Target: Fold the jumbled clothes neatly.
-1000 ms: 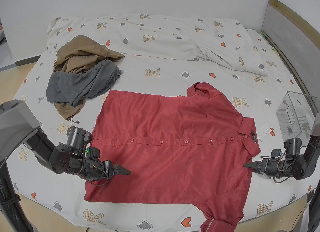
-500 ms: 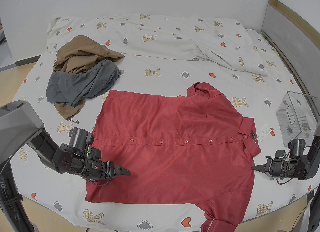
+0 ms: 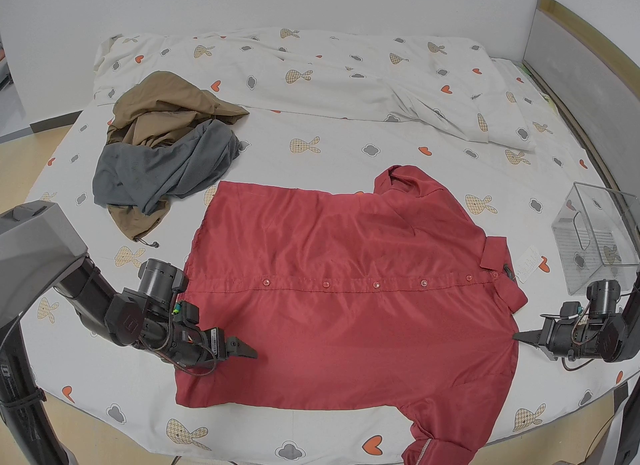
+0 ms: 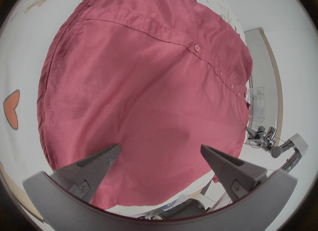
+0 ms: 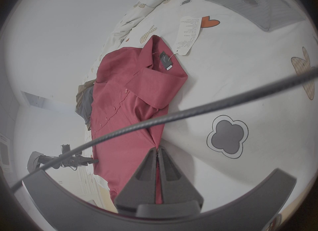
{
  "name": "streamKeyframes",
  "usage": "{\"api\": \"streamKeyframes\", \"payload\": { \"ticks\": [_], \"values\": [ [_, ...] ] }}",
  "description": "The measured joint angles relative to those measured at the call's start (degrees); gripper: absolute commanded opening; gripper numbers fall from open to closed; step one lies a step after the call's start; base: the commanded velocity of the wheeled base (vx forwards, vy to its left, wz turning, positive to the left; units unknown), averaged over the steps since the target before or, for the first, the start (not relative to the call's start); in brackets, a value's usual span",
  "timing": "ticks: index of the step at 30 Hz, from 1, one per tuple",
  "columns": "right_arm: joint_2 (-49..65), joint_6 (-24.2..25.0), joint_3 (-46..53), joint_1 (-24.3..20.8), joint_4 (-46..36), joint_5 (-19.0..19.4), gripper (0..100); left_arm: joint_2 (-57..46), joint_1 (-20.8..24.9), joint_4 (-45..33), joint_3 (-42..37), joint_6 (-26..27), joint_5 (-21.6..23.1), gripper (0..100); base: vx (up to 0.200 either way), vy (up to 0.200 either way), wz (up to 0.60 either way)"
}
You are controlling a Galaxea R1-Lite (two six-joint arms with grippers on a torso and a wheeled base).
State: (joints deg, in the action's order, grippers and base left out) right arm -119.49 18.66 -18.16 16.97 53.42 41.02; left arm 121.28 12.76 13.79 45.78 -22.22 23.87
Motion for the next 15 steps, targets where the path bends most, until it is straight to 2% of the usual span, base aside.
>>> {"api": "streamKeyframes", "payload": {
  "ticks": [1,2,15],
  "values": [
    [-0.05,-0.15,0.11,-0.11,0.00,-0.07,0,-0.04,-0.01,-0.16,0.04,0.00,-0.09,100,0.000,0.000,0.00],
    [-0.10,-0.46,0.17,-0.24,0.01,-0.11,100,-0.06,0.00,-0.24,0.09,0.00,-0.11,100,0.000,0.000,0.00],
    [-0.99,-0.82,-0.99,-1.16,0.09,0.09,100,-0.26,-1.55,-1.78,0.41,0.11,-0.06,100,0.000,0.000,0.00]
  ]
}}
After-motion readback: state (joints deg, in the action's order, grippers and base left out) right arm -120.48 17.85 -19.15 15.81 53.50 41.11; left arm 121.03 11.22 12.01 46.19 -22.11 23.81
